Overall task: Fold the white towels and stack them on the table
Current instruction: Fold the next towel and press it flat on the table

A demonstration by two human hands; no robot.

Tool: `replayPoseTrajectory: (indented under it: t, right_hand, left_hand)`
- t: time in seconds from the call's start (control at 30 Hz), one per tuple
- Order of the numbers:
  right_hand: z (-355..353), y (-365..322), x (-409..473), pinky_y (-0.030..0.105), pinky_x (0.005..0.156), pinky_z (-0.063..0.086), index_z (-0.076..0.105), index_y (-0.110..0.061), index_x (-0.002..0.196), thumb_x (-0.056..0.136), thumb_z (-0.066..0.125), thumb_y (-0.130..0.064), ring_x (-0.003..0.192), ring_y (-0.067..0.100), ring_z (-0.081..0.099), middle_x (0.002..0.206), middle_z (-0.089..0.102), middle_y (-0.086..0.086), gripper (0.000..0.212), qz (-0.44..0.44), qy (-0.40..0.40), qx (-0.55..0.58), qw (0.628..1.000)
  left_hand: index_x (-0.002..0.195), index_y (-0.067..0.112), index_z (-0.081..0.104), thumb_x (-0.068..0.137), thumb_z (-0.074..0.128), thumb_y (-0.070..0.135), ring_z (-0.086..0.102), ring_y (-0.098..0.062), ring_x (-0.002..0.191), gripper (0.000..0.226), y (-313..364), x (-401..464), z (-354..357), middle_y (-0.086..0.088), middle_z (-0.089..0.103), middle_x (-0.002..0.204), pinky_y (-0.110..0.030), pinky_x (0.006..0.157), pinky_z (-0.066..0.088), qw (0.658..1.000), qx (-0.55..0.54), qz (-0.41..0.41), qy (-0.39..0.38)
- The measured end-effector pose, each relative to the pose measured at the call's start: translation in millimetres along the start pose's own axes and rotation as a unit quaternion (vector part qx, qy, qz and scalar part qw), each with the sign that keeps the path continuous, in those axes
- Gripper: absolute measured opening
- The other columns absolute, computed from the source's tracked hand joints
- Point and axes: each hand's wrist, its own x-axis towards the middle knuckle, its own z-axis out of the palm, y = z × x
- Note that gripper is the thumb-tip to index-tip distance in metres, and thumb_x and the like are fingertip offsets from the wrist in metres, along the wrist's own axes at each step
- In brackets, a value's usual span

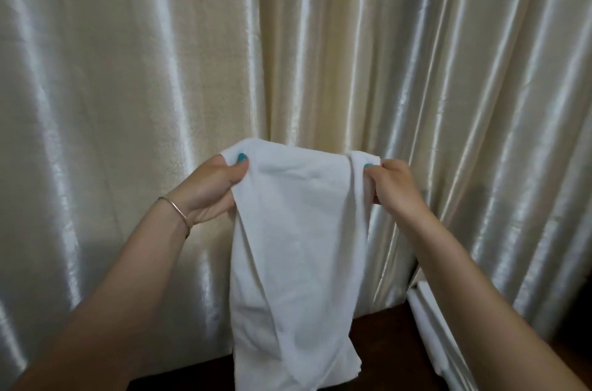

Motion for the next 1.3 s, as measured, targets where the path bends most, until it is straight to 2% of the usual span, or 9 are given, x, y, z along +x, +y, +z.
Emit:
replayPoseTrajectory:
  t: [0.2,0.37,0.53,0.7,0.77,0.87,1.0,1.1,1.3]
  right_hand:
    - [-14,6,17,0.040,0.059,0.038,0.034,-0.019,0.040,0.079,0.043,-0.007,0.046,0.019,0.033,0.040,0.032,-0.004,0.042,0.002,-0.009,-0.037,0.999]
    - [-32,5,28,0.049,0.058,0.050,0.051,-0.008,0.054,0.071,0.041,-0.014,0.057,0.025,0.048,0.055,0.046,0.013,0.021,0.012,0.026,-0.117,0.993]
    - [-41,-1,31,0.025,0.045,0.053,0.055,-0.005,0.075,0.090,0.040,-0.002,0.057,0.023,0.056,0.067,0.055,0.012,0.022,0.123,0.032,0.002,0.992]
    - [-48,-2,36,0.029,0.060,0.050,0.057,-0.012,0.088,0.093,0.054,-0.016,0.063,0.015,0.057,0.078,0.057,0.001,0.007,0.178,-0.018,0.109,0.978]
    - [-52,-3,37,0.029,0.063,0.054,0.056,-0.008,0.114,0.089,0.062,-0.018,0.067,0.016,0.064,0.090,0.062,0.000,0.028,0.189,-0.089,0.152,0.966]
    - [-54,-3,39,0.039,0.063,0.058,0.023,-0.021,0.149,0.081,0.065,0.006,0.077,0.024,0.069,0.106,0.065,0.014,0.084,0.169,-0.118,0.189,0.960]
    - [-54,-9,37,0.024,0.055,0.059,0.062,-0.001,0.123,0.078,0.067,0.012,0.059,0.013,0.071,0.076,0.073,0.010,0.047,0.124,-0.078,0.138,0.980]
    - [-54,-14,38,0.021,0.055,0.058,0.067,0.001,0.108,0.076,0.075,0.004,0.057,0.009,0.070,0.091,0.070,0.015,0.033,0.091,-0.054,0.107,0.989]
    - [-49,-30,37,0.016,0.046,0.052,0.071,-0.009,0.096,0.077,0.078,-0.004,0.048,0.005,0.065,0.079,0.064,0.004,0.021,0.021,-0.052,-0.009,0.998]
  left_hand:
    - [0.115,0.006,0.063,0.100,0.045,0.010,0.070,-0.016,0.086,0.023,4,9,-19,-0.007,0.070,0.101,-0.023,0.072,0.059,0.988,0.118,0.008,0.101]
    - [0.086,0.005,0.063,0.093,0.061,0.023,0.064,-0.018,0.072,0.020,-2,13,-29,-0.008,0.067,0.085,-0.026,0.061,0.057,0.960,0.167,-0.033,0.224]
    - [0.067,0.008,0.055,0.081,0.075,0.024,0.058,-0.020,0.064,0.029,-3,11,-49,-0.007,0.060,0.076,-0.030,0.067,0.049,0.938,0.139,-0.032,0.315]
    - [0.070,0.009,0.062,0.053,0.090,0.034,0.066,-0.021,0.074,0.041,1,6,-53,-0.006,0.067,0.081,-0.034,0.077,0.056,0.930,0.080,0.003,0.360]
    - [0.076,0.005,0.064,0.064,0.087,0.029,0.067,-0.020,0.073,0.036,3,8,-50,-0.007,0.069,0.084,-0.032,0.077,0.056,0.935,0.071,0.007,0.348]
    - [0.071,0.004,0.058,0.086,0.068,0.014,0.060,-0.017,0.067,0.021,2,11,-51,-0.009,0.062,0.081,-0.034,0.078,0.049,0.936,0.059,0.022,0.347]
    - [0.072,0.009,0.061,0.089,0.055,0.001,0.057,-0.018,0.068,0.019,2,4,-68,-0.006,0.059,0.077,-0.035,0.075,0.047,0.940,0.068,0.030,0.334]
    - [0.069,0.011,0.062,0.086,0.052,-0.004,0.058,-0.018,0.067,0.024,1,-2,-72,-0.002,0.062,0.067,-0.031,0.068,0.049,0.944,0.066,0.025,0.323]
    - [0.068,0.014,0.061,0.086,0.066,0.009,0.058,-0.015,0.066,0.019,3,-3,-74,-0.002,0.060,0.074,-0.028,0.068,0.051,0.929,0.025,0.054,0.364]
